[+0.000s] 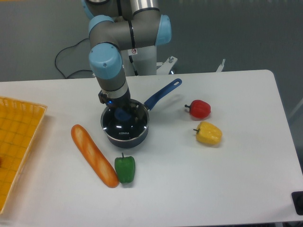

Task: Open the lid
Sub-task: 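Close the gripper around the blue knob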

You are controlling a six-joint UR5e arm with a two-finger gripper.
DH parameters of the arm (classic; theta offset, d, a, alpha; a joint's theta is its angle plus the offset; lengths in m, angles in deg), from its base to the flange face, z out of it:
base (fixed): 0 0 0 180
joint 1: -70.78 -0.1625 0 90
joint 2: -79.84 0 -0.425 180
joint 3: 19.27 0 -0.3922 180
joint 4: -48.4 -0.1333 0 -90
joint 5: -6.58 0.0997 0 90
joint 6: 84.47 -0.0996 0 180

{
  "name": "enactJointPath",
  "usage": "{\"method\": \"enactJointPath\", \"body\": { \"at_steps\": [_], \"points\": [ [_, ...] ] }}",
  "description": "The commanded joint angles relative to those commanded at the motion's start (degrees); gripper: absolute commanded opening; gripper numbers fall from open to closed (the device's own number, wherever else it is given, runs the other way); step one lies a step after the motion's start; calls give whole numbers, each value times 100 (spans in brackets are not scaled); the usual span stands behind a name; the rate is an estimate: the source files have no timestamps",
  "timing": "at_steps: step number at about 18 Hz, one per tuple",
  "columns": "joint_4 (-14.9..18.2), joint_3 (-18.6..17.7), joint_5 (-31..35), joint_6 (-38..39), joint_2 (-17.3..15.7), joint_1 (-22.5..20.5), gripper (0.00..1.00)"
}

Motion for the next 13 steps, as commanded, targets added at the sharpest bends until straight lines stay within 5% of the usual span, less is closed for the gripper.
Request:
{"method": "enactJointPath", "body": {
  "at_steps": [13],
  "points": [
    [9, 9, 114, 0, 27, 18, 99]
  ]
}}
